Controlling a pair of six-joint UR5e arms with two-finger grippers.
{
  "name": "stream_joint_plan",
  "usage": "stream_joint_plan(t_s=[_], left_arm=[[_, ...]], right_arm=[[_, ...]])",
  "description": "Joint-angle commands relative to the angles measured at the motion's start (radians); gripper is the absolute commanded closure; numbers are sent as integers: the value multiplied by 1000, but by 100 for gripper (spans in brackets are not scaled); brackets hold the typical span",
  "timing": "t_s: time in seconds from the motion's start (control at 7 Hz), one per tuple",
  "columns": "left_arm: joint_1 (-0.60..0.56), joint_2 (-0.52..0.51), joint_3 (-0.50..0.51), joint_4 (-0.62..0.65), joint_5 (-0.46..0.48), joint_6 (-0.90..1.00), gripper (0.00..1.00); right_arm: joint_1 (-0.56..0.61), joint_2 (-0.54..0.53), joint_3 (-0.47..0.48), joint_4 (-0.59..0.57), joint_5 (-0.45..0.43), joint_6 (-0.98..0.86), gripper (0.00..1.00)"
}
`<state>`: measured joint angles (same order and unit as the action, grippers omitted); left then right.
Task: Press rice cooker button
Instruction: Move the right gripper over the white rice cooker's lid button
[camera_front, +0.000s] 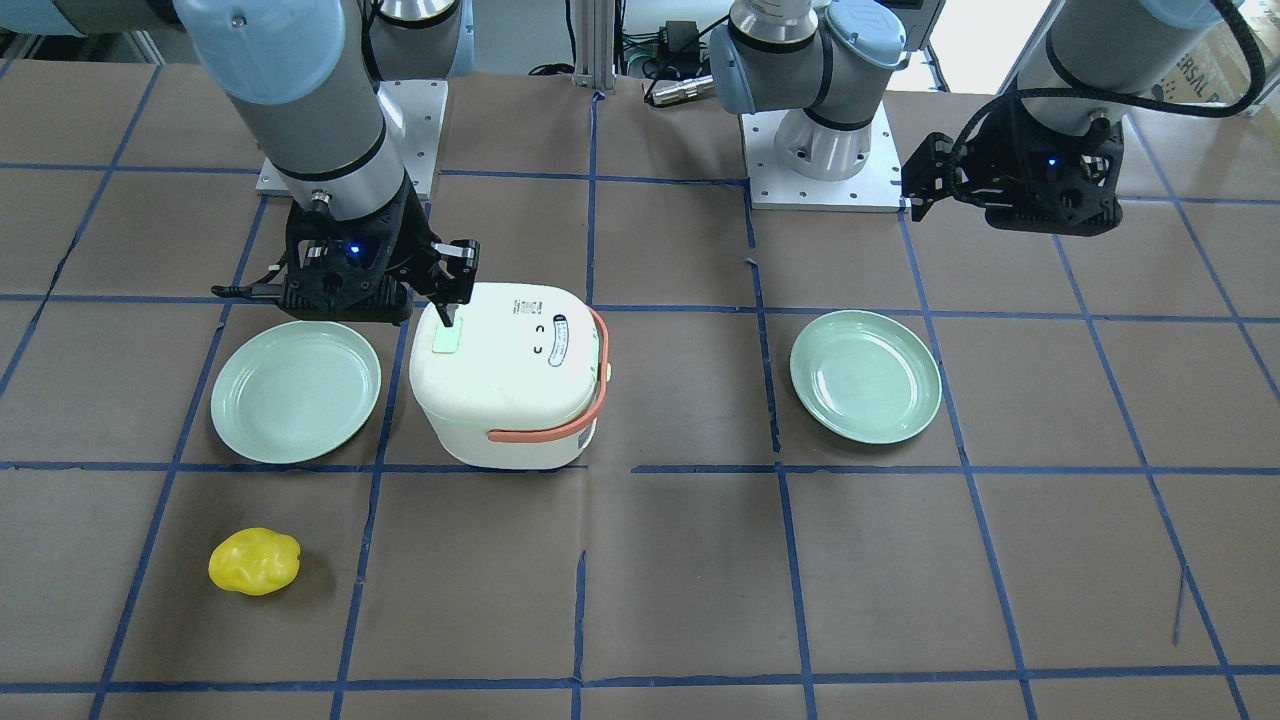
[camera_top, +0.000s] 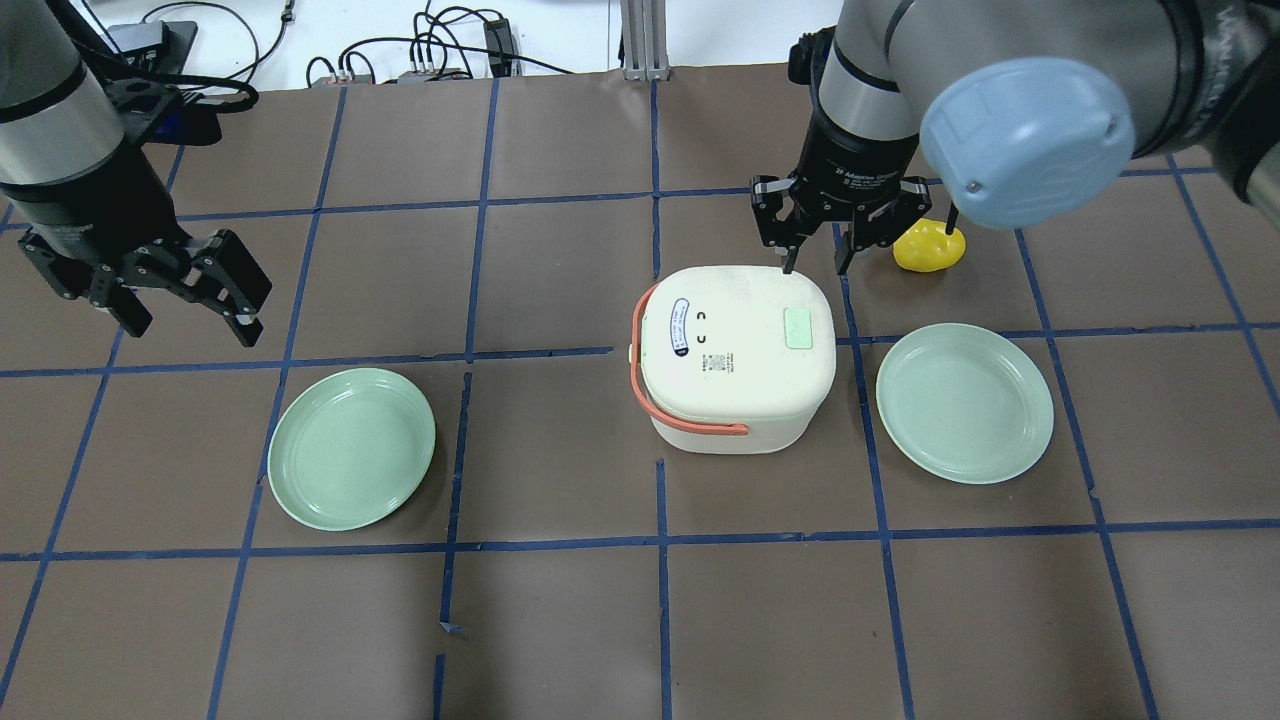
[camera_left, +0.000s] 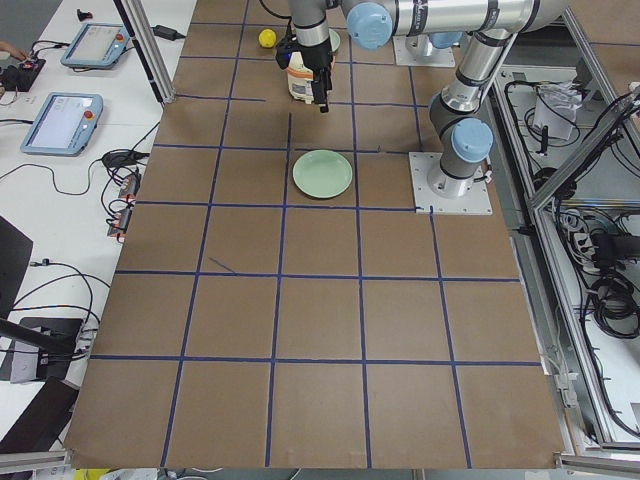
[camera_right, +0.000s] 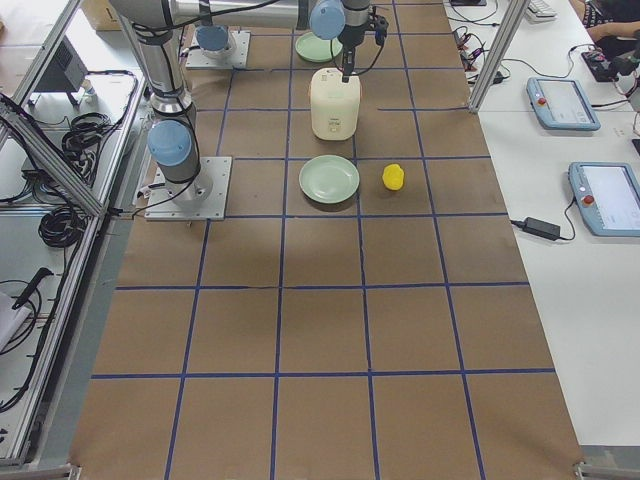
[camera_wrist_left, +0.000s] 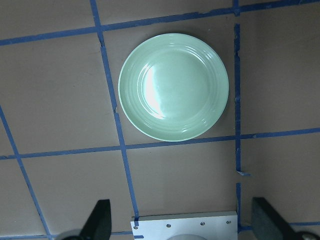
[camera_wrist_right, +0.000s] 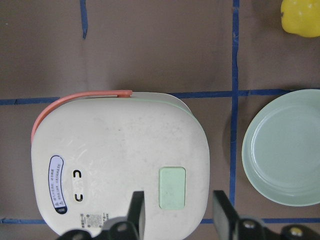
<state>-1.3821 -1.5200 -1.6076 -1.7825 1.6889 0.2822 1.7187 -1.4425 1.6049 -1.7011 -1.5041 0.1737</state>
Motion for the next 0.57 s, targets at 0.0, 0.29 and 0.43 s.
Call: stream_joint_plan(t_s=[0.0,0.29,0.43], left_arm=[[0,0,0,0,0,0,0],[0,0,0,0,0,0,0],[0,1,0,0,0,0,0]], right_arm=[[2,14,49,-108,4,-3,86],[-1,51,50,-114,5,-8,89],[-1,53,58,-114,5,-8,89]])
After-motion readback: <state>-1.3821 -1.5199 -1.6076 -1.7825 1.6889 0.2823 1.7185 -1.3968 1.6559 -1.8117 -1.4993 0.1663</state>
